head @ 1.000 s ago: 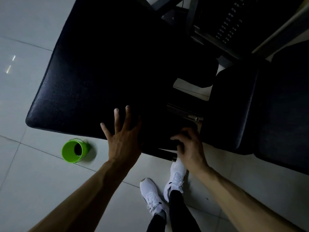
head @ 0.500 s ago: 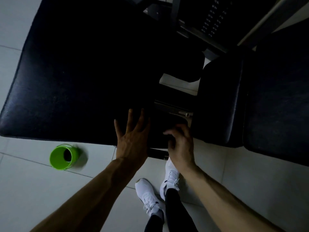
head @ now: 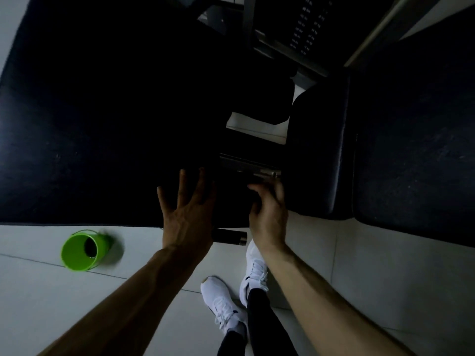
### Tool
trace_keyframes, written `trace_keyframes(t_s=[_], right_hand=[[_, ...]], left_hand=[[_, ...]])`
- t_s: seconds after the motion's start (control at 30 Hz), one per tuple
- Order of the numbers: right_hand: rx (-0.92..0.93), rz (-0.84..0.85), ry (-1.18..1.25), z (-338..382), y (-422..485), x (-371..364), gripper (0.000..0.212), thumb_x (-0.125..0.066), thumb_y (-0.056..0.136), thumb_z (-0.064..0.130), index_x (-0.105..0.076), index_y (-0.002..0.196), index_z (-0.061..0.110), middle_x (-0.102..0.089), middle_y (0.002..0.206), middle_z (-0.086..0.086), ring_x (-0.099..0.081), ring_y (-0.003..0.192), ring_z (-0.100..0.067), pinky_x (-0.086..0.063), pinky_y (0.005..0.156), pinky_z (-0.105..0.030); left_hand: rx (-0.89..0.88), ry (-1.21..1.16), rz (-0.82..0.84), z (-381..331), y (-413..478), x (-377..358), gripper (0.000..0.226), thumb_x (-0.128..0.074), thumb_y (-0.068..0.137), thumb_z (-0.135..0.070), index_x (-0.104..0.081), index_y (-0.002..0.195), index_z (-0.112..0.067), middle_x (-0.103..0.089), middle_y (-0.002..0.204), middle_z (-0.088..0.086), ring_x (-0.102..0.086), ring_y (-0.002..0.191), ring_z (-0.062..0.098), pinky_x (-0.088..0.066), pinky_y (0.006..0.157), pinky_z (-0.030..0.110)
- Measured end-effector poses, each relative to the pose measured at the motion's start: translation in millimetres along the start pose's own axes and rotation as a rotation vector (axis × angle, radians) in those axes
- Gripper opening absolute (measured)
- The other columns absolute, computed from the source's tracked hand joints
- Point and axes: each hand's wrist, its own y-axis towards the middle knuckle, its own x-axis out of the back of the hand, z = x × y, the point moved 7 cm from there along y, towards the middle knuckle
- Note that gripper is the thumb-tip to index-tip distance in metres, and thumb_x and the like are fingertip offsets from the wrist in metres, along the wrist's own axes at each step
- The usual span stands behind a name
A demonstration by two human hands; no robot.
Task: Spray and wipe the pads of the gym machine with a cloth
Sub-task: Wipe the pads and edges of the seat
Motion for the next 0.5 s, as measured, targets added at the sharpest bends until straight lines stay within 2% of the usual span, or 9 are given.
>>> trace_keyframes(t_s=[0.03,0.13,0.17,0.23,0.3,0.4,0.5], right_hand=[[0.000,-0.003,0.001,3,15,-3,0.047,-0.063,0.086,-0.014,-0.072,0.119,0.018,-0.050,0.142,-0.005,-0.054,0.127,-0.016,-0.037,0.095,-0.001],[-0.035,-0.025,0.010,2,25,-1,0.045,-0.061,0.086,-0.014,-0.072,0.117,0.016,-0.054,0.139,-0.007,-0.057,0.125,-0.020,-0.051,0.101,-0.021],[-0.044,-0.048,0.004,0,13,3,0.047,-0.061,0.083,-0.015,-0.071,0.116,0.016,-0.055,0.140,-0.007,-0.058,0.124,-0.020,-0.049,0.101,-0.019],[-0.073,-0.079,0.012,-4,-19,9,0.051,-0.062,0.078,-0.019,-0.071,0.114,0.015,-0.055,0.141,-0.007,-0.059,0.123,-0.021,-0.036,0.099,-0.001],[-0.096,-0.068,0.046,-6,-31,8,0.053,-0.061,0.077,-0.021,-0.071,0.116,0.013,-0.056,0.142,-0.009,-0.058,0.124,-0.021,-0.026,0.095,0.008],[-0.089,-0.075,0.060,-8,6,1,0.053,-0.058,0.084,-0.018,-0.069,0.125,0.013,-0.056,0.141,-0.009,-0.057,0.125,-0.020,-0.025,0.093,0.010],[-0.129,-0.081,0.097,-12,25,0,0.053,-0.057,0.087,-0.016,-0.065,0.130,0.013,-0.058,0.139,-0.007,-0.056,0.128,-0.022,-0.027,0.096,0.006]], left_hand=[[0.001,0.009,-0.007,0,1,-2,0.115,-0.071,0.090,-0.045,0.021,0.158,-0.035,0.035,0.164,0.001,0.038,0.147,0.035,0.018,0.115,0.071],[0.011,0.028,-0.002,-1,1,-5,0.117,-0.073,0.089,-0.041,0.021,0.158,-0.035,0.038,0.162,0.001,0.039,0.147,0.034,0.021,0.114,0.070],[0.013,0.027,-0.010,-1,1,-3,0.117,-0.073,0.089,-0.040,0.021,0.158,-0.034,0.038,0.162,0.001,0.039,0.147,0.034,0.021,0.114,0.070],[0.018,0.026,-0.016,-1,0,0,0.116,-0.073,0.090,-0.043,0.022,0.158,-0.035,0.038,0.162,0.001,0.038,0.147,0.034,0.019,0.115,0.070],[0.023,0.019,-0.010,0,0,0,0.116,-0.072,0.091,-0.042,0.023,0.157,-0.035,0.038,0.162,0.000,0.040,0.146,0.033,0.024,0.113,0.069],[0.031,0.026,-0.018,1,2,-1,0.117,-0.074,0.090,-0.035,0.020,0.158,-0.037,0.039,0.162,-0.001,0.044,0.143,0.032,0.034,0.105,0.063],[0.034,0.047,-0.010,0,2,-4,0.119,-0.077,0.087,-0.035,0.017,0.160,-0.036,0.038,0.162,-0.001,0.044,0.144,0.032,0.035,0.103,0.063]])
